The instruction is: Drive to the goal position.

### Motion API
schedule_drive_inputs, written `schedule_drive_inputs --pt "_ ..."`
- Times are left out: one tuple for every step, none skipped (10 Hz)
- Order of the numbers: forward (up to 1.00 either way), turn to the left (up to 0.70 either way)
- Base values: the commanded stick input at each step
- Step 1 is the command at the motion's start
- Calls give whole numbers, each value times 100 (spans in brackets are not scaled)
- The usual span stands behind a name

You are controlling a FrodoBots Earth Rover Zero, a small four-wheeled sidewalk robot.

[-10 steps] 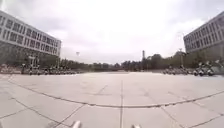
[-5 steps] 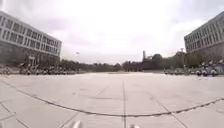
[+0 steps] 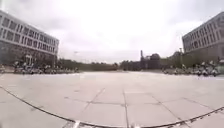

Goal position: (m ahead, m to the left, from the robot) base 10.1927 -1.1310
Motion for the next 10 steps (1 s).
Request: schedule_drive_inputs --pt "70 0" --pt "70 0" --pt "70 0" --pt "70 0" --pt "70 0" --pt "70 0" --pt "70 0" --pt "70 0" --pt "70 0" --pt "70 0"
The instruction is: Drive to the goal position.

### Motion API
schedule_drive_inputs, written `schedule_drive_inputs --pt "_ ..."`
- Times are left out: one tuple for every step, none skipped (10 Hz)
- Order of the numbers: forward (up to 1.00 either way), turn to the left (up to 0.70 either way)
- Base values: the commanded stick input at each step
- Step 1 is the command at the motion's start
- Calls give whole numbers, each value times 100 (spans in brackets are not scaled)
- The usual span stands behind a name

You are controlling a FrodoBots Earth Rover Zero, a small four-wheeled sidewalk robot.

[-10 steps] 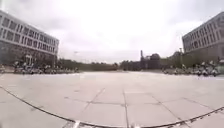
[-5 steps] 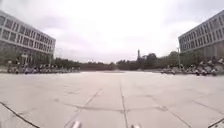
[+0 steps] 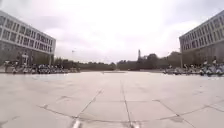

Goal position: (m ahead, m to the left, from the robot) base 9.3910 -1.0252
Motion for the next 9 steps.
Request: schedule_drive_inputs --pt "70 0" --pt "70 0" --pt "70 0" --pt "70 0" --pt "70 0" --pt "70 0" --pt "70 0" --pt "70 0" --pt "70 0"
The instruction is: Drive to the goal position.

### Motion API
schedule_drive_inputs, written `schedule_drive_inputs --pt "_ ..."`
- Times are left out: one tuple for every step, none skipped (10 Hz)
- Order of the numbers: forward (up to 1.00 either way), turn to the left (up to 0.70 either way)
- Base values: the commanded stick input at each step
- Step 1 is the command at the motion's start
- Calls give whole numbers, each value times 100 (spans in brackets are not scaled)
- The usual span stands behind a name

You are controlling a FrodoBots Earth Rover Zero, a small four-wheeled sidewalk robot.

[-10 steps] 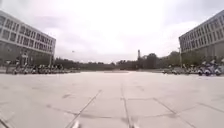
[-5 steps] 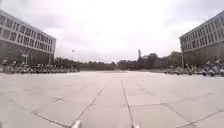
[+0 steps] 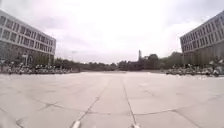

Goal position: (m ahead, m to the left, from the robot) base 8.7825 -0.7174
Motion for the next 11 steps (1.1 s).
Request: schedule_drive_inputs --pt "70 0" --pt "70 0" --pt "70 0" --pt "70 0" --pt "70 0" --pt "70 0" --pt "70 0" --pt "70 0" --pt "70 0" --pt "70 0" --pt "70 0"
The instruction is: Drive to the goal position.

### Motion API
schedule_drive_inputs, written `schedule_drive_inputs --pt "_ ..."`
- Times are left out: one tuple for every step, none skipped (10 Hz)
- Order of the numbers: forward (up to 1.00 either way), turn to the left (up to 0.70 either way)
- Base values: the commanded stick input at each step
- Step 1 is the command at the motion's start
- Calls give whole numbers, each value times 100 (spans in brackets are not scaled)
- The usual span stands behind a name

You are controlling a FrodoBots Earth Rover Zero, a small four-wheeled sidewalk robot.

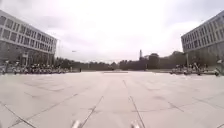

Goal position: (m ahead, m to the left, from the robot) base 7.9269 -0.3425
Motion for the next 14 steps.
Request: schedule_drive_inputs --pt "70 0" --pt "70 0" --pt "70 0" --pt "70 0" --pt "70 0" --pt "70 0" --pt "70 0" --pt "70 0" --pt "70 0" --pt "70 0" --pt "70 0" --pt "70 0" --pt "70 0" --pt "70 0"
